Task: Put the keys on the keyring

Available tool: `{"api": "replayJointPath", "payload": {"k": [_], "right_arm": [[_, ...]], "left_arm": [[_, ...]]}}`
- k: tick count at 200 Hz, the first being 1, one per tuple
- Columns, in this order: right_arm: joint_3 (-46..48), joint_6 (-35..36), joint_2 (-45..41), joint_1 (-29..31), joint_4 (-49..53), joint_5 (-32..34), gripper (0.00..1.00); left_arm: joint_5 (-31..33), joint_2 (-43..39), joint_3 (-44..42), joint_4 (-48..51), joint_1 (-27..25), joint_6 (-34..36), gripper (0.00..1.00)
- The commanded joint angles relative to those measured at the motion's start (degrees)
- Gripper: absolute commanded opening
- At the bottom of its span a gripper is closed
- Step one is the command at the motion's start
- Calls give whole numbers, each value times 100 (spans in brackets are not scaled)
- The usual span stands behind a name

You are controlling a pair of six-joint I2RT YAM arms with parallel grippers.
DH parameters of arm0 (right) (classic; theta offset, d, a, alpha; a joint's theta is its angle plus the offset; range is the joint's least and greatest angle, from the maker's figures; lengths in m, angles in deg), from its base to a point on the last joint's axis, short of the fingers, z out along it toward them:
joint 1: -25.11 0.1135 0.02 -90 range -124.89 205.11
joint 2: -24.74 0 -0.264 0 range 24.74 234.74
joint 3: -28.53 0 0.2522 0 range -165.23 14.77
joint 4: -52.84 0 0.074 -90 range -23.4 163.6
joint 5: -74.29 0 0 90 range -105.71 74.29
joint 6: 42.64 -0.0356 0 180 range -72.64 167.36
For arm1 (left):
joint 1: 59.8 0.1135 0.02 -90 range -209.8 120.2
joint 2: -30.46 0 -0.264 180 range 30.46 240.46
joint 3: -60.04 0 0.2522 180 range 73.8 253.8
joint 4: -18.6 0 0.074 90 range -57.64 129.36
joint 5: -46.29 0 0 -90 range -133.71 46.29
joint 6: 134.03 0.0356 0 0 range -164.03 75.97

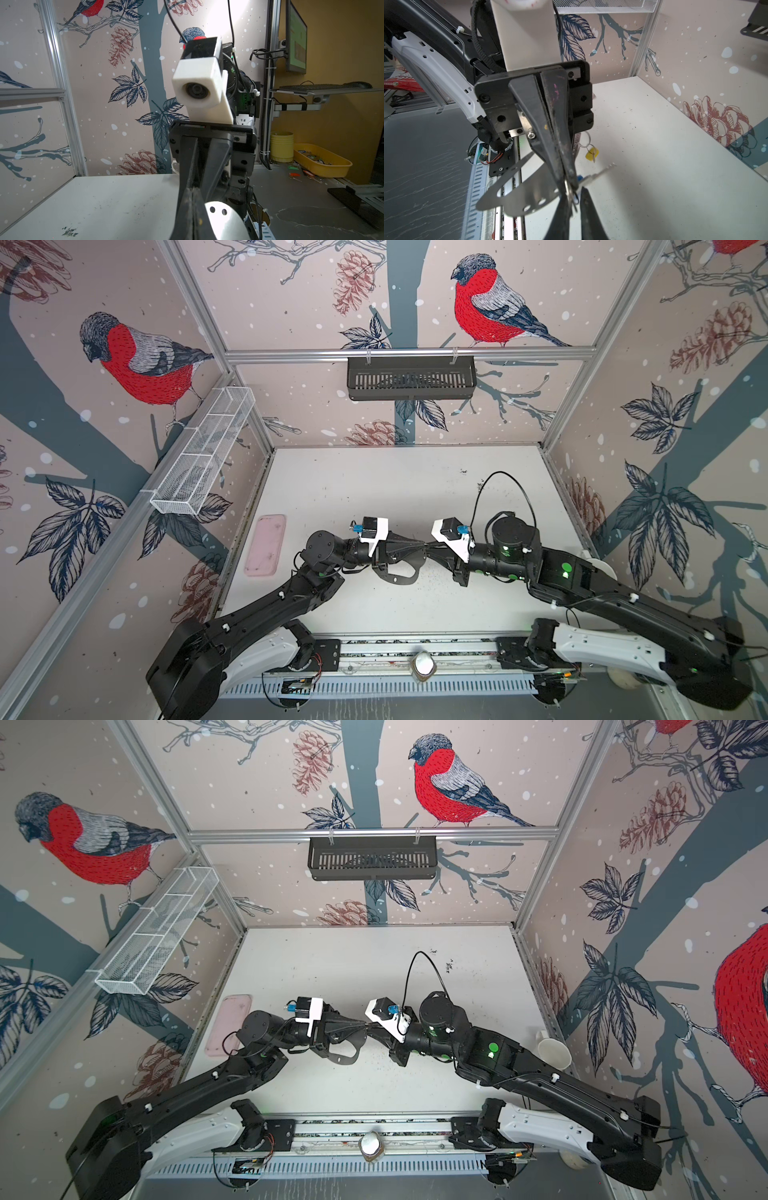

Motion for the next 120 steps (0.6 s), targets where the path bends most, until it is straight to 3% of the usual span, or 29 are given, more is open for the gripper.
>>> {"api": "replayJointPath", "payload": {"k": [1, 53, 92, 120], "right_arm": [[7, 50, -131, 5, -96, 90, 32], [174, -35, -902, -3, -38, 375, 39], [193, -59, -888, -4, -218, -27, 16], [198, -25, -599, -5, -309, -159, 9]], "left_arm": [[-71, 11, -92, -587, 14, -143, 0], [30, -31, -182, -606, 10, -147, 0], [-8, -18, -190, -651, 10, -198, 0], [-27, 4, -160, -665, 9, -208, 0]]}}
